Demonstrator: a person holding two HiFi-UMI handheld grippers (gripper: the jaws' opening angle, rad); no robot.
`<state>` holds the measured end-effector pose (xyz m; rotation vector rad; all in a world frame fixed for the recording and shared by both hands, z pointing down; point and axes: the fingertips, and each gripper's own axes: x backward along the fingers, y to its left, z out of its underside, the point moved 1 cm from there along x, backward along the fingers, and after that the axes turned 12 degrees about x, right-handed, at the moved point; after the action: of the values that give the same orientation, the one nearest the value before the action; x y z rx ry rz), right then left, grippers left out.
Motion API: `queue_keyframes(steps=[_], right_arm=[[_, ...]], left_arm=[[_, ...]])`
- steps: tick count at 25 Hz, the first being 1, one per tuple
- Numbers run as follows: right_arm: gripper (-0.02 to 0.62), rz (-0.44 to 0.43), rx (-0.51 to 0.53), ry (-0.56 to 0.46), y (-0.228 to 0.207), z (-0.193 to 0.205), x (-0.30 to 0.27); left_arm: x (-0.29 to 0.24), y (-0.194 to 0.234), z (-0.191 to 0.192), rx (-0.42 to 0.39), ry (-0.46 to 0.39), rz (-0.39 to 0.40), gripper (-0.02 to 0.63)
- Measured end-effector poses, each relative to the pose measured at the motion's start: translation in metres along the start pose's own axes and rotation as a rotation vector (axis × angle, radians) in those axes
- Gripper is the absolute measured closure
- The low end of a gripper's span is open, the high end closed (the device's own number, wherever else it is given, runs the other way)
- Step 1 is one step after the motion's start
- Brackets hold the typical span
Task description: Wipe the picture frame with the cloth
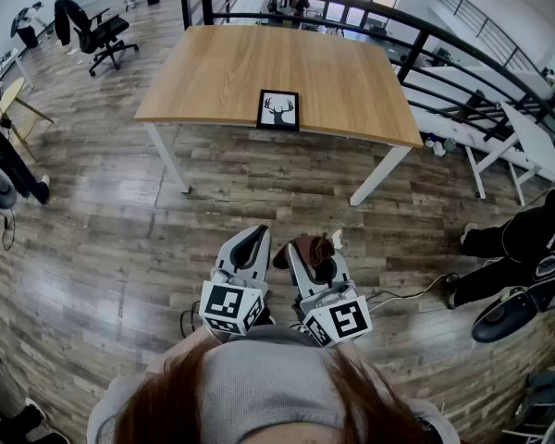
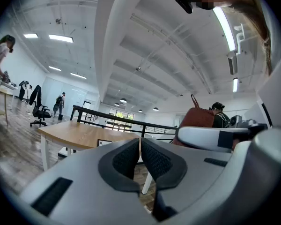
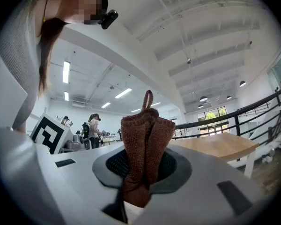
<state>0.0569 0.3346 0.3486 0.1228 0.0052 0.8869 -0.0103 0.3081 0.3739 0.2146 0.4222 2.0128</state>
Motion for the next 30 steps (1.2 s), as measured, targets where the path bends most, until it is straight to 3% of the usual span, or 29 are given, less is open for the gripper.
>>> queue_keyframes(steps=[3,9,17,23,30], right_arm=[[0.499,0.0,0.027,-0.036,-0.012,-0.009,-0.01],[0.499,0.001,0.037,-0.043,-0.04,0.0,-0.053],[0.499,0.043,0.027,-0.048,-0.108,0.013,-0.17],[0.499,0.079,0.04,-0.065,-0.17,0.003,-0.271],[0.499,0.127,0.007,-0.014,-0.214,0.03,-0.333]], left_arm=[[-0.016,0.007,-0.015,0.032,-0.045,-0.002,0.586],[-0.061,0.034,-0.016,0.065,-0.031,-0.005,0.586],[-0.169,0.11,-0.051,0.048,-0.037,0.007,0.587],[-0.269,0.168,-0.101,0.036,-0.028,0.037,0.586],[-0.343,0.205,-0.093,0.055,0.079,0.105,0.586]])
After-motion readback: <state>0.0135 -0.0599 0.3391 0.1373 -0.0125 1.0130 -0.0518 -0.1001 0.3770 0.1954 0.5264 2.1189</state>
